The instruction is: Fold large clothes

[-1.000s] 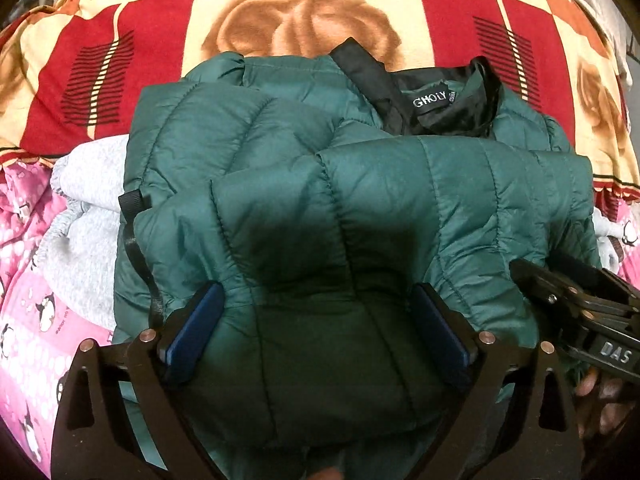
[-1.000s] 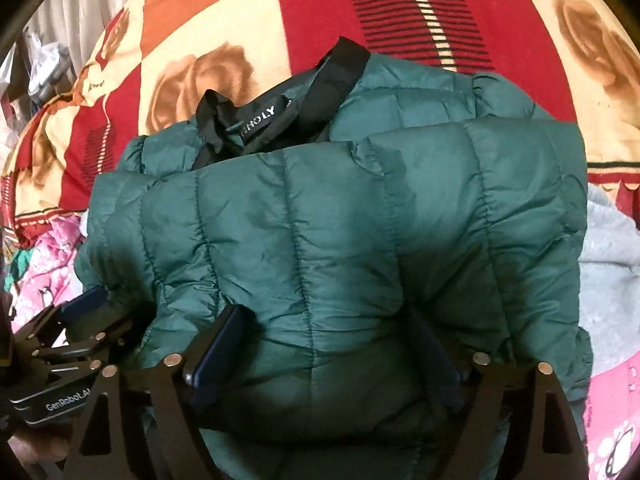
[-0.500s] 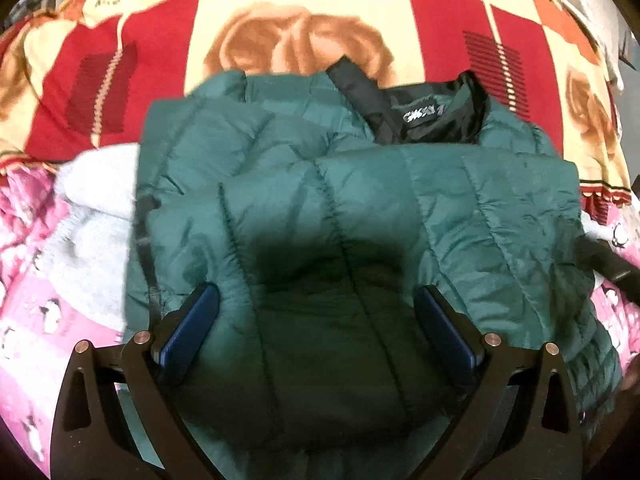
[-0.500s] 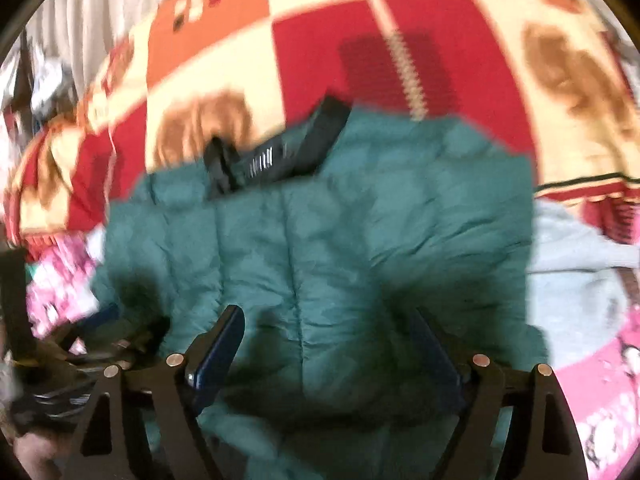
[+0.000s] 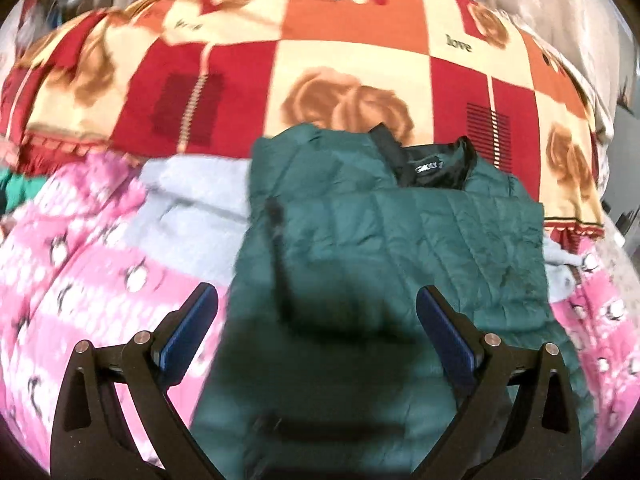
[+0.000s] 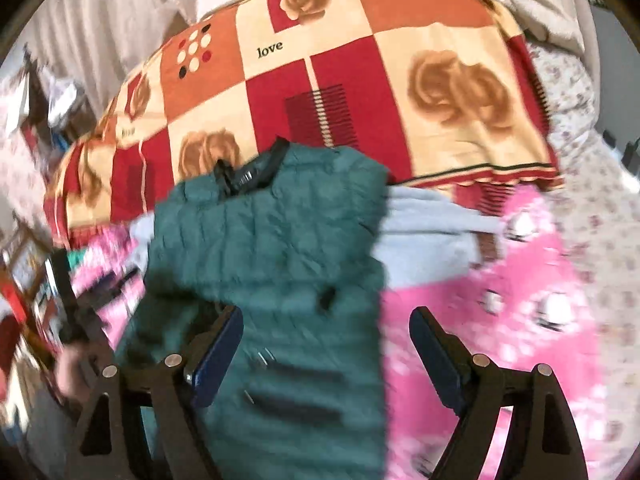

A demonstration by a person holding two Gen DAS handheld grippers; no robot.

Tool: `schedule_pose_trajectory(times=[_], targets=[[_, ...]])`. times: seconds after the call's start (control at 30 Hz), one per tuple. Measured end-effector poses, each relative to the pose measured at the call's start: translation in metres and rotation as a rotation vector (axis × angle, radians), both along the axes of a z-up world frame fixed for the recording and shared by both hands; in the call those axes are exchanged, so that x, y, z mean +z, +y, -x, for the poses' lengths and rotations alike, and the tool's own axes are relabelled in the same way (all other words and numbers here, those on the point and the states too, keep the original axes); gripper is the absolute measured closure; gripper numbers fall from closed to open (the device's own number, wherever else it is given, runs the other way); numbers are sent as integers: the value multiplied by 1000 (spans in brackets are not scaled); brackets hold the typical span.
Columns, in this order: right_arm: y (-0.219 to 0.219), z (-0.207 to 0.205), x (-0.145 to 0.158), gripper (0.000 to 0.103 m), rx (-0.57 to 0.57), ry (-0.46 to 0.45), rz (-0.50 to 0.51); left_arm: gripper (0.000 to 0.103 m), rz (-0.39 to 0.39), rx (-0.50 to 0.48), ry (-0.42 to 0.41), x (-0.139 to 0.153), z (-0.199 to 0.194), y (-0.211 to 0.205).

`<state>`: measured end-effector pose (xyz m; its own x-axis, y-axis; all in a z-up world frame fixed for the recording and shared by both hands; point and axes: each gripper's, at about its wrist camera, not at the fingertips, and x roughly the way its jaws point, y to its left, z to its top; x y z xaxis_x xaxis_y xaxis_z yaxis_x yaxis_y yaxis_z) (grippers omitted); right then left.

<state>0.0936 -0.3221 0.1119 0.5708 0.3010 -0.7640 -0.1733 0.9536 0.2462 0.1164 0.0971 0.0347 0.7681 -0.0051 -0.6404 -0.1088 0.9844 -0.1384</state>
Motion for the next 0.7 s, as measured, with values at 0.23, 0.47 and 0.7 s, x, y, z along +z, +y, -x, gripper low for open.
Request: schedule_pose_trajectory(times=[0.23,0.47,0.7], targets=[[-34,59,-56,20,52,101,-83,3,-215,-107,37,0,80,43],[-40,90,-135,20,-5,117,-315,3,-140,-53,105,-32,130,90],[-28,99,-176,19,33,116,-372,3,36,-8,166,-65,150,103]])
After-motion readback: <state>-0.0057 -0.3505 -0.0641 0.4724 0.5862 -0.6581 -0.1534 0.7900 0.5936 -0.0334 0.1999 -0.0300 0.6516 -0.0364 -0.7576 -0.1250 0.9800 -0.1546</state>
